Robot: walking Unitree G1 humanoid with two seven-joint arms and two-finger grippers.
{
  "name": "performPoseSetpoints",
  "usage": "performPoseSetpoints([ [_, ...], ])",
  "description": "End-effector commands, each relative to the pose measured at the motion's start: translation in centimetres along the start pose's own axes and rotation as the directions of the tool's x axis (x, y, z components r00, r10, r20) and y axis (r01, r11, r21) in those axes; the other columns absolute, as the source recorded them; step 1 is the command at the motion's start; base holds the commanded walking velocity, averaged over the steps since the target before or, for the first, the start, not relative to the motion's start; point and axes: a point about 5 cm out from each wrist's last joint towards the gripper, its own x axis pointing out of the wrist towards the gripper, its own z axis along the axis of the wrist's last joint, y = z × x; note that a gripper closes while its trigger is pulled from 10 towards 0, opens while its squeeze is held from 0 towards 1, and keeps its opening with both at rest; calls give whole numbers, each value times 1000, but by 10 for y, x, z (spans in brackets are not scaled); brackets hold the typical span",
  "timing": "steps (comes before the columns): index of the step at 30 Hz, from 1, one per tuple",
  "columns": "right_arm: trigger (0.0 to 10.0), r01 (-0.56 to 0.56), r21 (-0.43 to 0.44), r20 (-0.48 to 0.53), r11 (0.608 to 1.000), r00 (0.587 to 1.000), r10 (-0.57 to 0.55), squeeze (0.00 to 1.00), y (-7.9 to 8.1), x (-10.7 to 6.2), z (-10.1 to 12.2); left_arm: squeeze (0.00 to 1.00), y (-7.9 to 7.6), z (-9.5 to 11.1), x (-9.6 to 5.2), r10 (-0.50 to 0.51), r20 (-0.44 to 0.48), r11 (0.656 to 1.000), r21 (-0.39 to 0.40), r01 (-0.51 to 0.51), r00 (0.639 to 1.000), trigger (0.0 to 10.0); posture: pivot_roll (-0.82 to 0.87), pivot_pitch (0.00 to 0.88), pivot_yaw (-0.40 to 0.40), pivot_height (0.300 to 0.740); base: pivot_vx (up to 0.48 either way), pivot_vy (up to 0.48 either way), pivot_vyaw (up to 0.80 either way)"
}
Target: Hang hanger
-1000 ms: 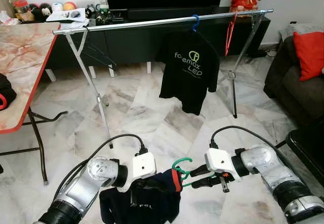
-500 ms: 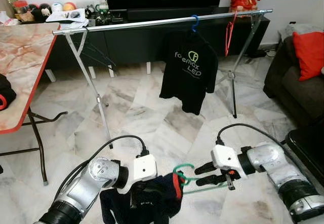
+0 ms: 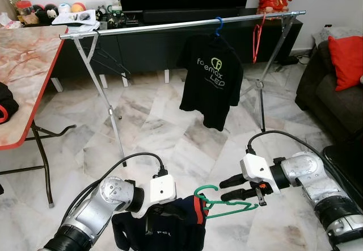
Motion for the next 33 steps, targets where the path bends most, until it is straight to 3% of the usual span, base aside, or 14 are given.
performPoseSetpoints([
  [1, 10000, -19, -5, -22, 1000, 1000, 19, 0, 4, 4, -4, 0, 0, 2, -1, -10, 4, 1000, 16, 10, 1000, 10000, -65, 61, -5, 740, 0, 0, 0],
  [4, 10000, -6, 2, -33, 1000, 999, 6, 0, 4, 9, -7, 0, 0, 2, -1, -10, 4, 1000, 16, 10, 1000, 10000, -61, 62, -5, 740, 0, 0, 0],
  [5, 10000, -7, 6, -34, 1000, 999, 7, 63, 5, 12, -8, 0, 0, 2, -1, -10, 4, 1000, 16, 10, 1000, 10000, -61, 62, -5, 740, 0, 0, 0],
  [7, 10000, -7, 7, -35, 1000, 999, 7, 71, 5, 14, -8, 0, 0, 3, -1, -10, 5, 1000, 16, 10, 1000, 10000, -62, 65, -6, 740, 0, 0, 0],
  [8, 10000, -2, 7, -36, 1000, 999, 2, 184, 6, 17, -9, 0, 0, 3, -1, -10, 5, 1000, 17, 10, 1000, 10000, -60, 65, -7, 740, 0, 0, 0],
  [10, 10000, 4, 6, -36, 1000, 999, -3, 188, 6, 19, -9, 0, 0, 3, 0, -10, 6, 1000, 17, 10, 1000, 10000, -60, 66, -7, 740, 0, 0, 0],
  [12, 10000, 18, 3, -42, 1000, 999, -18, 125, 7, 24, -10, 0, 0, 4, 0, -10, 8, 1000, 18, 10, 1000, 10000, -56, 69, -9, 740, 0, 0, 0],
  [18, 10000, 5, 14, -39, 1000, 999, -5, 86, 9, 32, -13, 0, 1, 4, 0, -6, 9, 1000, 16, 6, 1000, 10000, -51, 75, -13, 740, 0, 0, 0],
  [20, 10000, 2, 18, -39, 1000, 999, -1, 0, 10, 34, -13, 0, 1, 4, 0, -5, 11, 1000, 14, 5, 1000, 10000, -50, 77, -14, 740, 0, 0, 0],
  [33, 10000, -25, 30, -78, 999, 997, 27, 0, 18, 43, -22, 0, 2, 5, 0, 2, 9, 1000, 19, -2, 1000, 10000, -47, 84, -14, 740, 0, 0, 0],
])
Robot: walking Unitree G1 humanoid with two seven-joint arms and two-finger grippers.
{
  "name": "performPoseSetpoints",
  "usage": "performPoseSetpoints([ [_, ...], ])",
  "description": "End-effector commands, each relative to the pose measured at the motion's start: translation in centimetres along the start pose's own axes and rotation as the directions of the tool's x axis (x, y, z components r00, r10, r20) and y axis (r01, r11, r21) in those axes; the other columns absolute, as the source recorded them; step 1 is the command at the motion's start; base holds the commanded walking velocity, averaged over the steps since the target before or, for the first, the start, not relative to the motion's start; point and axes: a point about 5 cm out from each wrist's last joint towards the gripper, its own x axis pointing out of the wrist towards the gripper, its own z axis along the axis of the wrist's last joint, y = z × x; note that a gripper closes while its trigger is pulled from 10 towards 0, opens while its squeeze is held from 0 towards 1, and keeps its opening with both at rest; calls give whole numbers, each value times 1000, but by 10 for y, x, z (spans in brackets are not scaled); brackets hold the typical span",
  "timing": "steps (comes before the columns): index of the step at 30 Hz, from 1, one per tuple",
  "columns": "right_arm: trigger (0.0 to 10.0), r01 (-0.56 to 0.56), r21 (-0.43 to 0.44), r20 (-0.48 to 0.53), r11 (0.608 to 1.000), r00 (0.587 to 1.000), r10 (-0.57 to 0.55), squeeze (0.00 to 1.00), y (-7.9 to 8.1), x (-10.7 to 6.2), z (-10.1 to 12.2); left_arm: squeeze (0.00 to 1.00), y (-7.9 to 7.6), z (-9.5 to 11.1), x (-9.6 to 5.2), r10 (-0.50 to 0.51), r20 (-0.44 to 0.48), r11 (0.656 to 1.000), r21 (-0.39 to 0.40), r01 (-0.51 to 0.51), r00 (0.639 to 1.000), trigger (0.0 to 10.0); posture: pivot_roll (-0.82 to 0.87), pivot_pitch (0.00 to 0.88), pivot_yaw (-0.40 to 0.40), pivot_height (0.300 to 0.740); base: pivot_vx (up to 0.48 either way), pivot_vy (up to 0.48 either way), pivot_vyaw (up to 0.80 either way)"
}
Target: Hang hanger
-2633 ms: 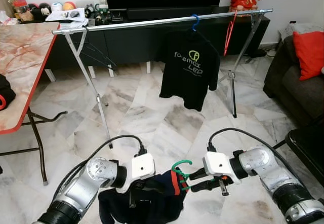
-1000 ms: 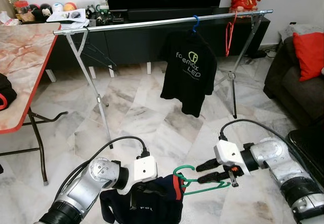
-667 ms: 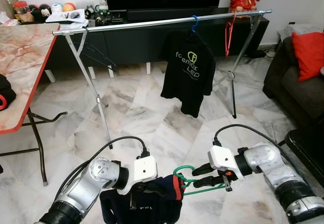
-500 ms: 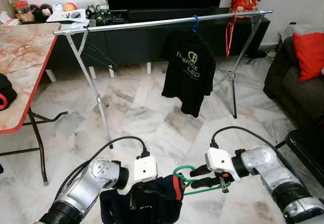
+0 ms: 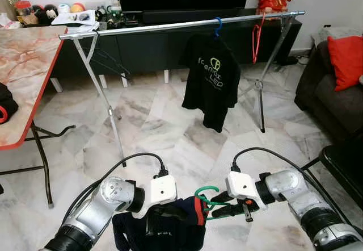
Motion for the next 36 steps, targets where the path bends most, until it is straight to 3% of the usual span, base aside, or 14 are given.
performPoseSetpoints([
  [1, 10000, -20, 10, -14, 1000, 1000, 20, 0, 5, 5, -5, 0, 2, 4, -1, 4, 9, 1000, 18, -5, 1000, 10000, -47, 84, -14, 740, 0, 0, 0],
  [5, 9961, -17, 20, -3, 1000, 1000, 17, 0, 6, 8, -5, 0, 2, 4, -1, 4, 8, 1000, 18, -5, 1000, 10000, -47, 85, -14, 740, 0, 0, 0],
  [6, 5137, -17, 22, 0, 1000, 1000, 17, 0, 7, 9, -5, 0, 2, 4, 0, 5, 8, 1000, 18, -5, 1000, 10000, -45, 86, -14, 740, 0, 0, 0],
  [9, 4000, -8, 27, 8, 1000, 1000, 8, 0, 7, 11, -5, 0, 2, 5, 0, 6, 9, 1000, 19, -6, 1000, 10000, -44, 86, -14, 740, 0, 0, 0],
  [13, 4824, 0, 29, 7, 1000, 1000, 0, 0, 7, 14, -6, 0, 2, 5, 0, 5, 9, 1000, 20, -5, 1000, 10000, -45, 87, -14, 740, 0, 0, 0],
  [15, 8078, 7, 31, 7, 1000, 1000, -7, 0, 8, 15, -6, 0, 3, 5, 1, 7, 9, 1000, 20, -7, 1000, 10000, -43, 88, -14, 740, 0, 0, 0],
  [17, 10000, 24, 31, 3, 999, 1000, -24, 0, 7, 16, -7, 0, 2, 5, 1, 7, 10, 1000, 20, -8, 1000, 10000, -43, 88, -15, 740, 0, 0, 0],
  [28, 10000, 45, 34, -21, 998, 999, -44, 0, 8, 20, -10, 0, 2, 6, 1, 9, 12, 1000, 19, -9, 1000, 10000, -41, 89, -18, 740, 0, 0, 0],
  [29, 9608, 48, 37, -22, 998, 999, -47, 0, 8, 21, -10, 0, 2, 6, 1, 9, 13, 1000, 19, -9, 1000, 10000, -39, 90, -18, 740, 0, 0, 0],
  [30, 7294, 53, 42, -22, 998, 998, -52, 0, 8, 21, -11, 0, 2, 6, 1, 10, 13, 1000, 19, -10, 1000, 10000, -39, 90, -18, 740, 0, 0, 0],
  [31, 7294, 53, 42, -22, 998, 998, -52, 0, 8, 21, -11, 0, 2, 6, 1, 10, 13, 1000, 19, -10, 1000, 10000, -39, 90, -18, 740, 0, 0, 0],
  [33, 1412, 56, 44, -23, 997, 998, -55, 0, 8, 21, -11, 0, 2, 6, 1, 10, 12, 1000, 19, -10, 1000, 10000, -39, 90, -18, 740, 0, 0, 0],
  [34, 1412, 56, 44, -23, 997, 998, -55, 0, 8, 21, -11, 0, 2, 6, 1, 10, 12, 1000, 19, -10, 1000, 10000, -39, 90, -18, 740, 0, 0, 0],
  [36, 0, 72, 54, -23, 996, 997, -70, 0, 7, 22, -11, 0, 3, 5, 0, 13, 9, 1000, 20, -13, 1000, 10000, -38, 91, -18, 740, 0, 0, 0],
])
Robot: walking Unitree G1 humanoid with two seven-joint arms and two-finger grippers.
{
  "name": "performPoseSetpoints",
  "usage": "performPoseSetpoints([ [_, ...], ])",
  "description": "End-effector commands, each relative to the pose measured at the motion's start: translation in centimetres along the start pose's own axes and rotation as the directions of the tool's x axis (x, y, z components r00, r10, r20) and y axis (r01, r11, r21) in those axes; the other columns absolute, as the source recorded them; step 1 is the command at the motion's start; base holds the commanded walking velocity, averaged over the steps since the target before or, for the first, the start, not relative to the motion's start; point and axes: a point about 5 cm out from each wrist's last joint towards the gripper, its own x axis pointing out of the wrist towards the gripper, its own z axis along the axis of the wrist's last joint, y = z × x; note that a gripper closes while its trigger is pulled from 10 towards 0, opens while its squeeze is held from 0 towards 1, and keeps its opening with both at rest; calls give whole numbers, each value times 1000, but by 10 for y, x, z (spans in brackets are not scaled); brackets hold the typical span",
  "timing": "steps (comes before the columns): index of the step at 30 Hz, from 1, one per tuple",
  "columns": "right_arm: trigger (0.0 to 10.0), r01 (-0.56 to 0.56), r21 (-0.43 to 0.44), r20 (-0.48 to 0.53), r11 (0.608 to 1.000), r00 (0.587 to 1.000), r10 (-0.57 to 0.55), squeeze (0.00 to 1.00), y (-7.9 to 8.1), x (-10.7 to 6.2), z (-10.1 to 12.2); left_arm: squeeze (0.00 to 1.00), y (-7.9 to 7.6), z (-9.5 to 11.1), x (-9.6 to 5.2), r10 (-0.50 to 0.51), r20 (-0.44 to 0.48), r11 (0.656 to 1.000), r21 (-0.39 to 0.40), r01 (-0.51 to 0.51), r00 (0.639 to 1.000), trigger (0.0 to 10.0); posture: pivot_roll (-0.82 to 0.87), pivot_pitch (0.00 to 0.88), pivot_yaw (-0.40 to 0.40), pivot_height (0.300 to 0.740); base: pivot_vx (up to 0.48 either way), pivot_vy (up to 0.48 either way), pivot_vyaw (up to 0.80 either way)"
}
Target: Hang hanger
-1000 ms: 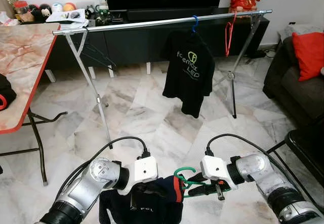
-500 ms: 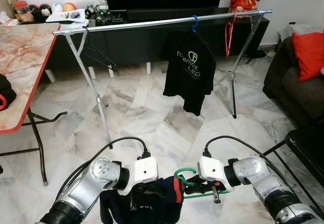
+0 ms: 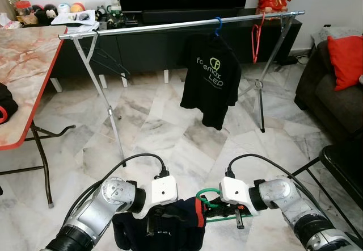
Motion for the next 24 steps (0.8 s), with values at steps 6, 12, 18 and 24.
performPoseSetpoints([
  [6, 0, 10, 29, -24, 1000, 1000, -9, 0, 5, 4, -7, 0, 3, 6, -2, 9, 14, 1000, 24, -9, 1000, 10000, -39, 91, -16, 740, 0, 0, 0],
  [12, 0, 23, 35, -17, 999, 1000, -23, 0, 4, 5, -8, 0, 4, 6, -2, 6, 8, 1000, 29, -6, 1000, 10000, -38, 91, -15, 740, 0, 0, 0],
  [18, 0, 27, 36, -9, 999, 1000, -27, 0, 5, 7, -7, 831, 2, 6, -3, -20, 2, 1000, 12, 20, 1000, 10000, -37, 90, -14, 740, 0, 0, 0],
  [24, 0, 89, 51, 17, 995, 996, -90, 0, 2, 6, -6, 1000, 3, 7, -4, -20, 7, 1000, 15, 20, 1000, 10000, -35, 84, -13, 740, 0, 0, 0],
])
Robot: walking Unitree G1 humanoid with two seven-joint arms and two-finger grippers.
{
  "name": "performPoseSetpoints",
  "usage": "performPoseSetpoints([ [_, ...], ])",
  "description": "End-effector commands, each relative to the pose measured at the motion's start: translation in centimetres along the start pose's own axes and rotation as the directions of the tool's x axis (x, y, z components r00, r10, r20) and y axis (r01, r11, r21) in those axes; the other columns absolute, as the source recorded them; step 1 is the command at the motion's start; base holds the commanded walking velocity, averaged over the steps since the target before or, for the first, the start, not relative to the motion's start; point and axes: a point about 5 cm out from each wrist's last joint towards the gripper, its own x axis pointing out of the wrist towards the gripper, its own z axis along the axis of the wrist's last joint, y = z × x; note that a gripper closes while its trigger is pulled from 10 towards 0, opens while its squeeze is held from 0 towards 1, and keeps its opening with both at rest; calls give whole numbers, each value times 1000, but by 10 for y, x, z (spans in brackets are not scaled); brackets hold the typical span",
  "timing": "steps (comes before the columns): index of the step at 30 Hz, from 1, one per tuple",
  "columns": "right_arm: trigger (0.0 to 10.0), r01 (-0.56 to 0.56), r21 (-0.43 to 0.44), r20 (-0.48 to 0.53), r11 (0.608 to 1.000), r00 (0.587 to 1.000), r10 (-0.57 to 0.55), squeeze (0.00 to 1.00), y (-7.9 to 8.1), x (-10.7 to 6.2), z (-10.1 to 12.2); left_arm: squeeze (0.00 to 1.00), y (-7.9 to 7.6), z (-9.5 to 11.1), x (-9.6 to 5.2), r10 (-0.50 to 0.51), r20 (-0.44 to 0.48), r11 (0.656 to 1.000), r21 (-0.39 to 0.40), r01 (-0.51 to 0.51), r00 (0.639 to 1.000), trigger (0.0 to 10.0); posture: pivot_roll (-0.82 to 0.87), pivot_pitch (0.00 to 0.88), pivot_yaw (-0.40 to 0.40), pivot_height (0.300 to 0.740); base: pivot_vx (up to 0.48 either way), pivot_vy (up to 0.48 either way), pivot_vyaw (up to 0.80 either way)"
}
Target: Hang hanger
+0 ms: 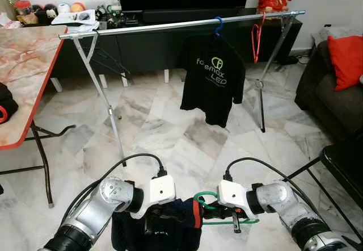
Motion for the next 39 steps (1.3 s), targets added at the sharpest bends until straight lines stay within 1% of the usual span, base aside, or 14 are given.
performPoseSetpoints([
  [1, 0, 58, 30, 26, 998, 998, -59, 0, -3, -1, -1, 1000, 2, 8, -1, -13, 19, 999, 30, 12, 1000, 10000, -36, 82, -13, 740, 0, 0, 0],
  [6, 0, 79, 45, 40, 996, 996, -81, 0, -3, -1, -1, 1000, 3, 9, -2, -7, 22, 999, 31, 6, 1000, 10000, -36, 81, -12, 740, 0, 0, 0],
  [7, 0, 94, 53, 48, 994, 994, -97, 0, -3, -1, -1, 20, 4, 10, -3, 4, 25, 999, 38, -4, 1000, 10000, -36, 82, -12, 740, 0, 0, 0],
  [10, 0, 129, 75, 67, 989, 989, -134, 0, -4, -2, -1, 0, 6, 10, -5, 22, 28, 999, 37, -23, 999, 10000, -35, 81, -12, 740, 0, 0, 0],
  [15, 0, 185, 112, 83, 976, 977, -195, 0, -6, -2, -3, 0, 14, 10, -15, 70, 30, 997, 31, -71, 997, 10000, -36, 86, -13, 740, 0, 0, 0],
  [20, 0, 200, 155, 77, 968, 974, -213, 0, 1, 0, -12, 0, 24, 15, -29, 126, 50, 991, 34, -128, 991, 10000, -28, 93, -13, 740, 0, 0, 0],
  [22, 0, 178, 163, 55, 970, 980, -190, 0, 9, 4, -19, 0, 27, 19, -34, 135, 67, 990, 34, -138, 989, 10000, -22, 94, -14, 740, 0, 0, 0],
  [26, 0, 167, 185, 49, 968, 983, -179, 0, 16, 10, -24, 0, 29, 24, -38, 143, 91, 989, 30, -147, 985, 10000, -19, 99, -13, 740, 0, 0, 0],
  [29, 0, 190, 210, 56, 959, 977, -206, 0, 17, 11, -25, 0, 30, 26, -42, 157, 106, 987, 27, -161, 982, 10000, -21, 101, -13, 740, 0, 0, 0],
  [32, 0, 230, 238, 71, 944, 965, -253, 0, 14, 10, -25, 0, 34, 25, -48, 205, 118, 978, 15, -209, 972, 10000, -21, 102, -12, 740, 0, 0, 0],
  [35, 0, 296, 261, 86, 919, 941, -327, 0, 8, 6, -23, 0, 39, 25, -54, 276, 142, 960, 1, -279, 951, 10000, -22, 104, -14, 740, 0, 0, 0],
  [36, 0, 370, 290, 94, 882, 906, -412, 0, 1, 2, -21, 0, 44, 26, -58, 360, 169, 931, -6, -364, 917, 10000, -19, 105, -12, 740, 0, 0, 0],
  [38, 0, 443, 325, 104, 835, 861, -498, 0, -6, -2, -18, 0, 52, 27, -62, 473, 202, 879, -32, -477, 858, 10000, -18, 104, -12, 740, 0, 0, 0],
  [39, 0, 475, 350, 119, 807, 832, -541, 0, -10, -4, -16, 0, 57, 27, -65, 549, 221, 833, -61, -550, 806, 10000, -18, 105, -13, 740, 0, 0, 0],
])
